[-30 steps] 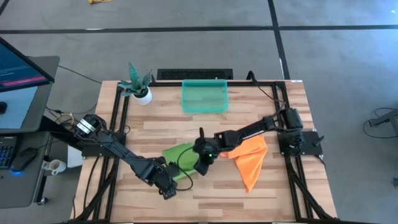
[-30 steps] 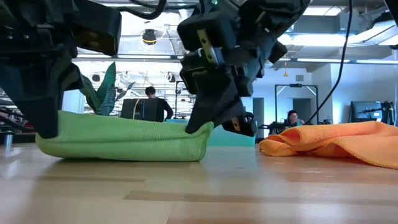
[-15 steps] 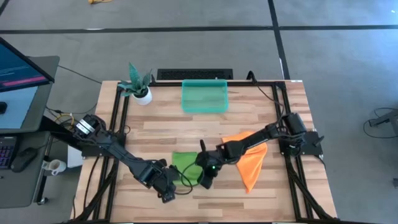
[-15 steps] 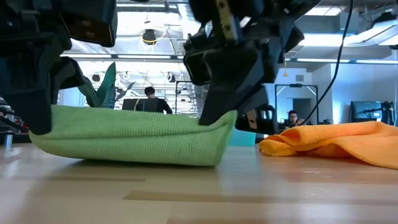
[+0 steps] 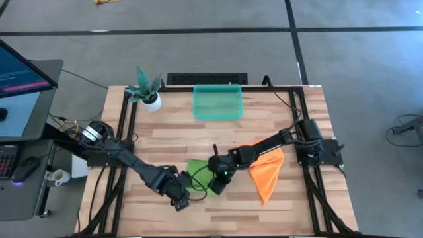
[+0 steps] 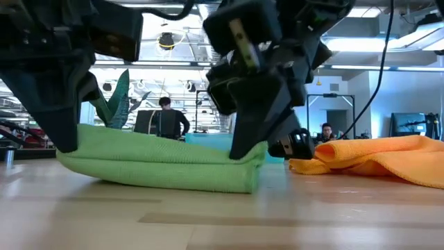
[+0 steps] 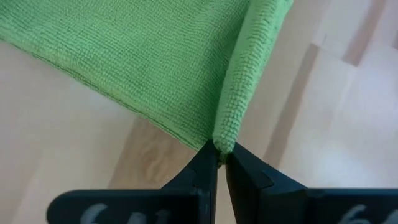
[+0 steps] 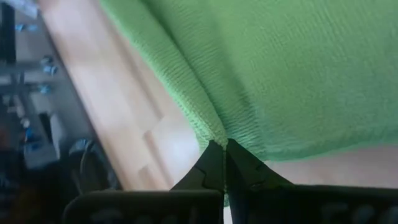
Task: Roll towel into tight, uniform cylinder
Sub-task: Roll the green microfiber towel
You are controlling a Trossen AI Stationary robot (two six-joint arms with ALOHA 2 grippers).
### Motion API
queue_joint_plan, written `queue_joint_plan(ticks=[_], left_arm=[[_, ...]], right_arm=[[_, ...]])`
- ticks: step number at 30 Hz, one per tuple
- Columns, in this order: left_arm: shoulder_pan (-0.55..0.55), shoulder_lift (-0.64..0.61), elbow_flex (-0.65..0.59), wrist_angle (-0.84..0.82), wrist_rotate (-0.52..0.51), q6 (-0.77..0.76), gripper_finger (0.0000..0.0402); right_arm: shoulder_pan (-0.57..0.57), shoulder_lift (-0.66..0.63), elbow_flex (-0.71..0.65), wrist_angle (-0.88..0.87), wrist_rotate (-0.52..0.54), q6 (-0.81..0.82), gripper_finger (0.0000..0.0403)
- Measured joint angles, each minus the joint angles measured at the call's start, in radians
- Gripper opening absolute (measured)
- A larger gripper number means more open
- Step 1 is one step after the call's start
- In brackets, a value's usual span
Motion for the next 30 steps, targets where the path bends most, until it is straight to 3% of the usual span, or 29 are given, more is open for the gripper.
queue_joint_plan(ticks=[10, 24, 30], left_arm=[[0.022, 0.000, -0.001, -0.027, -0.014, 0.028, 0.0016], [0.020, 0.001, -0.001, -0.124, -0.053, 0.045, 0.0061], [-0.036, 0.001, 0.029, -0.119, -0.090, 0.114, 0.0065]], right_arm=[[-0.013, 0.000, 0.002, -0.047, 0.149, 0.042, 0.0016], [-0.013, -0.002, 0.001, -0.075, 0.179, 0.043, 0.0018], [-0.013, -0.002, 0.001, -0.073, 0.186, 0.035, 0.0015]])
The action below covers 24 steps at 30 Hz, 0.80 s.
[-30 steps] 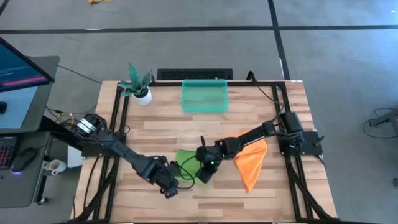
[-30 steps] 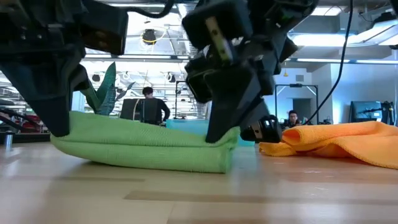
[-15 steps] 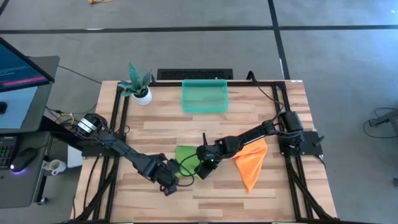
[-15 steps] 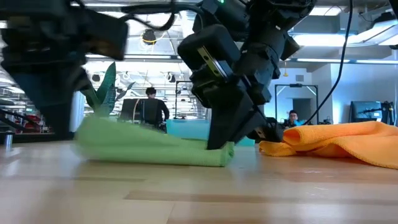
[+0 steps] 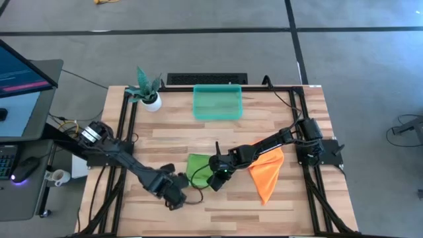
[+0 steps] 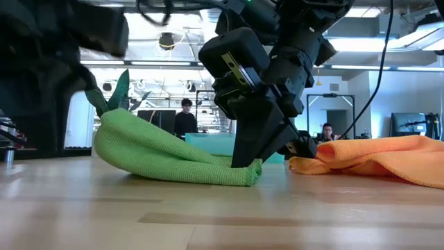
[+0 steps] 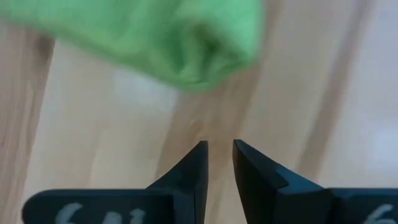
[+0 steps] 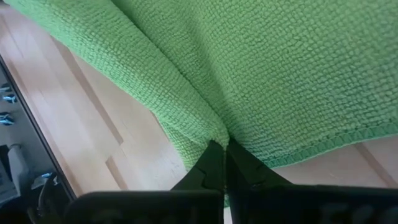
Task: Roll towel into tight, uniform cylinder
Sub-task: Roll the green microfiber towel
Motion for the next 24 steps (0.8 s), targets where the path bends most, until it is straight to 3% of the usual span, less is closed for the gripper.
queue_joint_plan(ticks=[7, 13, 24], left_arm=[[-0.103, 0.000, 0.052, 0.150, -0.217, 0.158, 0.0066], [-0.083, 0.000, 0.052, 0.224, -0.323, 0.212, 0.0066], [-0.006, -0.001, -0.034, 0.319, -0.231, 0.278, 0.0066]], right_arm=[[0.000, 0.000, 0.000, 0.001, 0.001, -0.001, 0.0019], [0.000, 0.001, 0.000, 0.002, 0.002, -0.017, 0.0016], [-0.002, 0.002, 0.000, 0.002, 0.002, -0.027, 0.0016]])
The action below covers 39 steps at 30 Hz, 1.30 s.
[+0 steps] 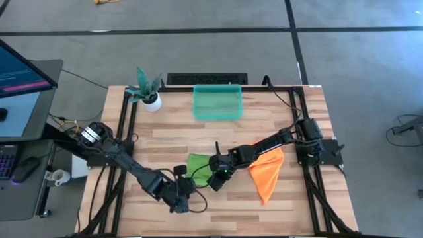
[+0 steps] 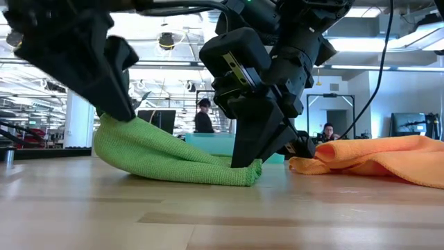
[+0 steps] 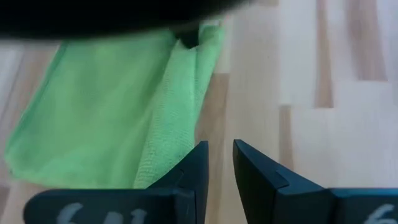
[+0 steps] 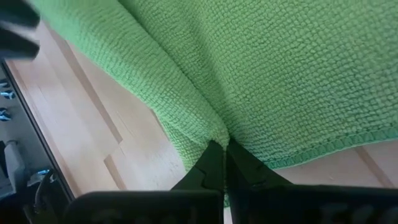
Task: Roll towel into tight, uniform cylinder
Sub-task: Roll the green microfiber towel
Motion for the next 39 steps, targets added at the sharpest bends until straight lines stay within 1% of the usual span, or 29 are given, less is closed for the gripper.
queue_joint_plan(ticks=[3, 9, 12, 15, 20, 25, 34, 39], left_arm=[[0.001, 0.000, -0.016, -0.005, -0.057, -0.016, 0.0066], [0.025, 0.000, -0.055, -0.011, -0.107, -0.074, 0.0066], [0.047, 0.000, -0.096, -0.008, -0.088, -0.123, 0.0066], [0.056, 0.000, -0.132, -0.003, -0.075, -0.167, 0.0066], [0.055, 0.000, -0.178, 0.046, -0.060, -0.200, 0.0066], [0.049, 0.000, -0.182, 0.071, -0.052, -0.199, 0.0066], [0.048, 0.000, -0.182, 0.075, -0.048, -0.200, 0.0066], [0.048, 0.000, -0.182, 0.077, -0.048, -0.204, 0.0066]], right_arm=[[0.000, 0.000, 0.000, 0.000, 0.000, 0.000, 0.0019], [0.002, 0.000, 0.000, 0.001, 0.000, -0.012, 0.0019], [0.002, 0.001, 0.000, 0.002, 0.000, -0.041, 0.0021], [0.002, 0.002, 0.000, 0.016, 0.002, -0.059, 0.0031], [0.002, 0.003, 0.000, 0.024, 0.005, -0.115, 0.0046], [0.002, 0.003, 0.000, 0.024, 0.004, -0.130, 0.0052], [0.013, 0.003, 0.000, 0.024, 0.005, -0.223, 0.0052], [0.015, 0.003, 0.000, 0.024, 0.001, -0.228, 0.0052]])
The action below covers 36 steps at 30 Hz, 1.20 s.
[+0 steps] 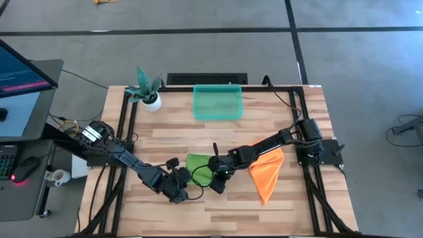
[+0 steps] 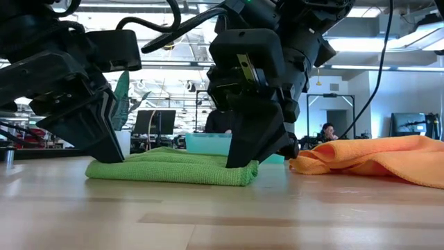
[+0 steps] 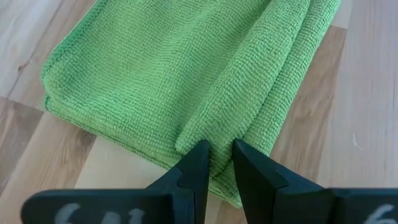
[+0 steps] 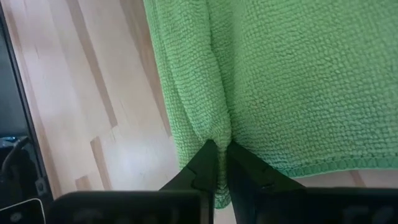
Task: Roll towel into tight, uniform cylinder
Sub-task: Roll the green microfiber towel
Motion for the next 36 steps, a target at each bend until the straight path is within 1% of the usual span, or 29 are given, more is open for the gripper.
queue_joint_plan(ticks=[5, 8, 11, 15, 18, 20, 24, 29, 32, 36], left_arm=[[0.000, 0.000, 0.000, 0.000, 0.000, -0.008, 0.0066], [0.000, 0.000, 0.000, -0.001, 0.001, -0.008, 0.0066], [0.000, 0.000, 0.000, -0.002, 0.000, -0.008, 0.0066], [0.000, 0.000, 0.000, -0.002, 0.000, -0.007, 0.0066], [0.000, 0.000, 0.000, -0.003, 0.000, -0.008, 0.0066], [0.000, 0.000, 0.000, -0.003, 0.000, -0.008, 0.0066], [0.000, 0.000, 0.000, -0.004, 0.000, -0.014, 0.0066], [0.000, 0.000, 0.000, -0.004, 0.000, -0.015, 0.0066], [0.001, 0.000, 0.000, -0.004, 0.000, -0.021, 0.0066], [0.001, 0.000, 0.000, -0.004, 0.000, -0.029, 0.0066]], right_arm=[[0.000, 0.000, 0.000, 0.001, 0.000, -0.031, 0.0052], [0.000, 0.000, 0.000, 0.001, 0.000, -0.035, 0.0061], [0.000, 0.000, 0.000, 0.005, 0.000, -0.056, 0.0081], [-0.006, -0.001, 0.000, 0.011, -0.011, -0.069, 0.0121], [-0.032, -0.001, 0.000, 0.002, -0.069, -0.068, 0.0146], [-0.048, -0.004, 0.000, -0.003, -0.082, -0.060, 0.0155], [-0.062, -0.029, -0.002, -0.023, -0.077, -0.110, 0.0162], [-0.055, -0.103, -0.001, -0.054, -0.068, -0.175, 0.0157], [-0.041, -0.160, -0.002, -0.133, -0.018, -0.202, 0.0152], [0.010, -0.252, 0.000, -0.230, 0.130, -0.289, 0.0147]])
